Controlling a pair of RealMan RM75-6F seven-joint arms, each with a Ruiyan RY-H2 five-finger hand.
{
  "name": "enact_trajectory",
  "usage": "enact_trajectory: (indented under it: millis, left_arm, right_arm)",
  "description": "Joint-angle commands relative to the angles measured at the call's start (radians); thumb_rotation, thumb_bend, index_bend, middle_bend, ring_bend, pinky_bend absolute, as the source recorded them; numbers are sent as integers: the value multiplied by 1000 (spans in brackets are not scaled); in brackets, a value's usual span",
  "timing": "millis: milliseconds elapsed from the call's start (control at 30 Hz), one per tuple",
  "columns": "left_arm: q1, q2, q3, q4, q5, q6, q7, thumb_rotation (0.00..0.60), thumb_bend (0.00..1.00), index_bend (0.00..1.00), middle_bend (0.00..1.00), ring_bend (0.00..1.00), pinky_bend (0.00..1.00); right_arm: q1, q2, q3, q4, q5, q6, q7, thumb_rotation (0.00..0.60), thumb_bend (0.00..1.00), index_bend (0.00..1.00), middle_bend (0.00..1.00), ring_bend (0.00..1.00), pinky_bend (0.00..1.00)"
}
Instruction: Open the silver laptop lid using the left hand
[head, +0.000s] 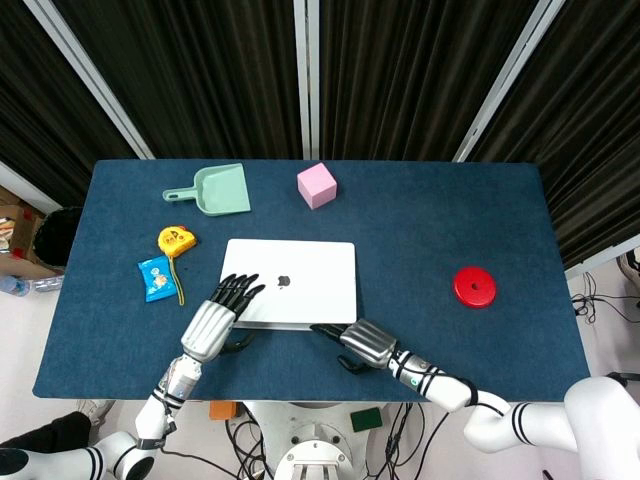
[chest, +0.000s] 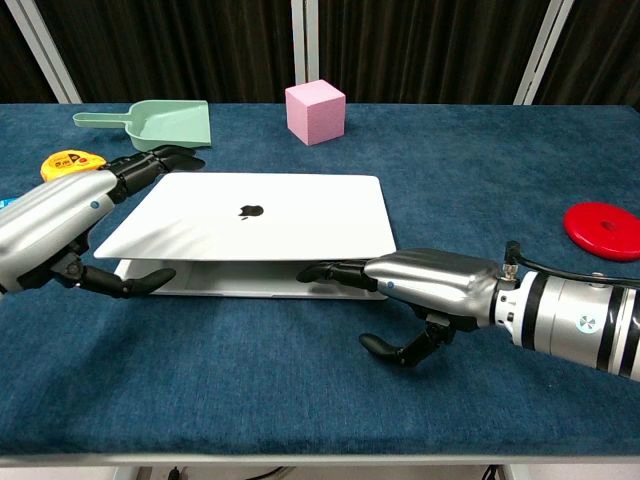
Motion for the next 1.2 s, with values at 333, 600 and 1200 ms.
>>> enact_trajectory:
  millis: [333, 600, 1200]
  left_arm:
    - [-42, -58, -32, 76, 10, -10, -6, 600, 257, 90, 28, 0, 39]
    - [-67, -77, -38, 107, -8, -54, 18, 600, 256, 90, 23, 0, 39]
    - [-117, -114, -101, 136, -49, -59, -70, 600, 256, 90, 21, 0, 39]
  right_arm:
    - [2, -2, 6, 1, 11, -5, -8, 600, 579, 0, 23, 0, 0]
    - [7, -3, 11, 4, 16, -11, -8, 600, 581, 0, 23, 0, 0]
    - [11, -17, 14, 24, 40, -41, -4, 600, 585, 0, 26, 0, 0]
